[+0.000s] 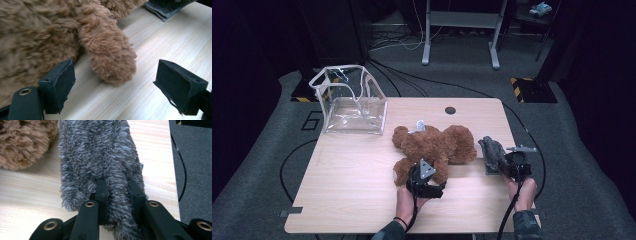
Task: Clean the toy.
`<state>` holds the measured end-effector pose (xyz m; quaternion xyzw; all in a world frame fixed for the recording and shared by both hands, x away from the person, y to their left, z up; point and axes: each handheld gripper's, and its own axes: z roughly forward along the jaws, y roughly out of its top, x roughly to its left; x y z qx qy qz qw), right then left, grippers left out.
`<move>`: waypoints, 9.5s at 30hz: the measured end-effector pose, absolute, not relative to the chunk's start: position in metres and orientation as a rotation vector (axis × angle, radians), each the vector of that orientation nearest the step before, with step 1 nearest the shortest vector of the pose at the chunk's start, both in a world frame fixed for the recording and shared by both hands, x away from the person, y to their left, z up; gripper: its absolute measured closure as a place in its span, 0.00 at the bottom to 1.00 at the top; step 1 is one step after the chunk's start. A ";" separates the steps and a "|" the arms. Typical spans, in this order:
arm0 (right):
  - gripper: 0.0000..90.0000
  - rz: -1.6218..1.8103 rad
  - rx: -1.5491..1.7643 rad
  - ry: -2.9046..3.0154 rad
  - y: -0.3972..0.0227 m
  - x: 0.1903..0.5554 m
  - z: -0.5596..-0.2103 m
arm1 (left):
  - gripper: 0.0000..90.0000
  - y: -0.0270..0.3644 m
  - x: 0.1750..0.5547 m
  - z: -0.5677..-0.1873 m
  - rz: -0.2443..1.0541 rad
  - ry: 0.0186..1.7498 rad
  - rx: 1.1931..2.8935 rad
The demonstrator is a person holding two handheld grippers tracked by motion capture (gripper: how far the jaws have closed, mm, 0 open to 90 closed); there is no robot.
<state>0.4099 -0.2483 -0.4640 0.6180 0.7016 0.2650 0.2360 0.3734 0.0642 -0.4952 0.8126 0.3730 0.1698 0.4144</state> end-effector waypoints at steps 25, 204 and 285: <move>0.83 0.720 1.702 1.934 -0.249 0.408 -0.467 | 0.36 0.026 0.398 -0.515 0.460 1.145 2.066; 0.83 0.738 1.761 1.938 -0.256 0.407 -0.475 | 0.48 0.044 0.467 -0.417 0.748 1.003 2.216; 0.83 0.791 1.764 1.938 -0.266 0.403 -0.477 | 0.98 0.082 0.490 -0.457 0.651 1.063 2.059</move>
